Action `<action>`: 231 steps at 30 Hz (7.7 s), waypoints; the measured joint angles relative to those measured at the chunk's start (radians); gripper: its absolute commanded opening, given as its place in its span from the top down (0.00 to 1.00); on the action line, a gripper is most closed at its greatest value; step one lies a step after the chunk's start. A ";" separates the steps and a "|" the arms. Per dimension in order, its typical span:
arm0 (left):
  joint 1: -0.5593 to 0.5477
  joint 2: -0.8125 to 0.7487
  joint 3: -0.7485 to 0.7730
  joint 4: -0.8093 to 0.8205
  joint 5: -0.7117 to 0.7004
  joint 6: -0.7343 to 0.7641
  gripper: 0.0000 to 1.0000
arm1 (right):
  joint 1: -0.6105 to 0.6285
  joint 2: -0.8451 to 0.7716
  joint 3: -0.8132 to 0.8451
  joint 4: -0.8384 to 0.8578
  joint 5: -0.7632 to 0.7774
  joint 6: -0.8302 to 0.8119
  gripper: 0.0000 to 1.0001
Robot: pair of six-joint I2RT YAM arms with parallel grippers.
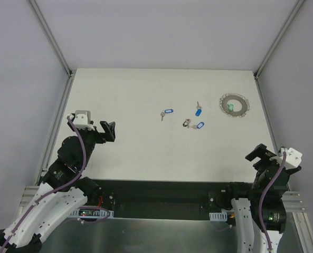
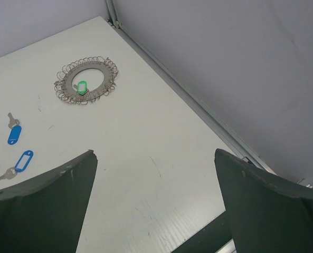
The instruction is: Put the keys on the keyring
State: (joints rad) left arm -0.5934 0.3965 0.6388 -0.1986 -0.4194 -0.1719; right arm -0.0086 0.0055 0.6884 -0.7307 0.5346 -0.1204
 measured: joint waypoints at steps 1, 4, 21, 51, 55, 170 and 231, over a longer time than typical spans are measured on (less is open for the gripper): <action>0.000 0.000 0.000 0.000 0.000 0.000 0.01 | 0.000 0.000 0.000 0.000 0.000 0.000 0.04; 0.000 0.020 0.000 0.000 0.006 0.000 0.01 | 0.000 0.000 0.000 0.000 0.000 0.002 0.04; 0.000 0.026 -0.022 -0.001 0.045 0.001 0.01 | 0.000 0.013 0.020 -0.018 -0.030 0.034 0.04; 0.005 0.049 -0.064 0.023 0.040 0.054 0.01 | -0.116 1.754 0.642 0.360 -0.256 0.210 0.61; 0.013 0.062 -0.065 0.026 0.040 0.057 0.01 | -0.121 1.878 0.712 0.370 -0.257 0.210 0.62; 0.025 0.042 -0.066 0.030 0.071 0.057 0.01 | 1.062 1.615 0.295 0.631 -0.385 -0.078 0.67; 0.024 0.051 -0.066 0.031 0.074 0.057 0.01 | 0.845 1.667 0.198 0.764 -0.747 -0.145 0.73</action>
State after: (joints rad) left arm -0.5697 0.4480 0.5732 -0.1680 -0.3454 -0.1150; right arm 0.8360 1.6722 0.8864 0.0330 -0.2127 -0.2657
